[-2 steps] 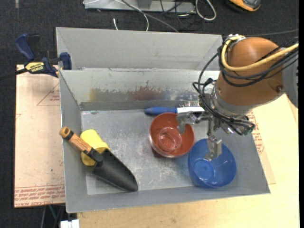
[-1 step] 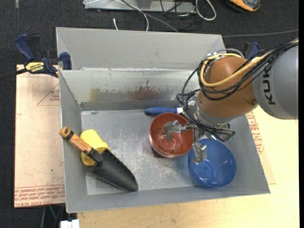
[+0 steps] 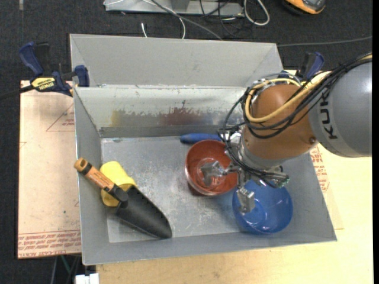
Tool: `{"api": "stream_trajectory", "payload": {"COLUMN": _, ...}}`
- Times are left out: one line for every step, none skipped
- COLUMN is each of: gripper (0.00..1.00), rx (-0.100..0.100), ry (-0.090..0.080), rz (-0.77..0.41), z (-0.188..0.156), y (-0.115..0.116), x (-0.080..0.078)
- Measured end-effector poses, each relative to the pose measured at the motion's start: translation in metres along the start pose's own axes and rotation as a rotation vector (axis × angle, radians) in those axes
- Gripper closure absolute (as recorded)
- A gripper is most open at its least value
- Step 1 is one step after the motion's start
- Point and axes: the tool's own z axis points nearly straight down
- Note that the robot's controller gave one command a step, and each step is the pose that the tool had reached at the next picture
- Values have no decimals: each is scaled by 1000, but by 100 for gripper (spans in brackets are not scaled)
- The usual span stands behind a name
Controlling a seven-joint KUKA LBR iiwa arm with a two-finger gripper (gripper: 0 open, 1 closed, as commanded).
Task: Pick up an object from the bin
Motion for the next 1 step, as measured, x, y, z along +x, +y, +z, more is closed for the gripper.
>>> {"api": "stream_trajectory", "payload": {"gripper": 0, "rx": -1, "ry": -3, "rz": -120, "z": -105, "y": 17, "x": 23}}
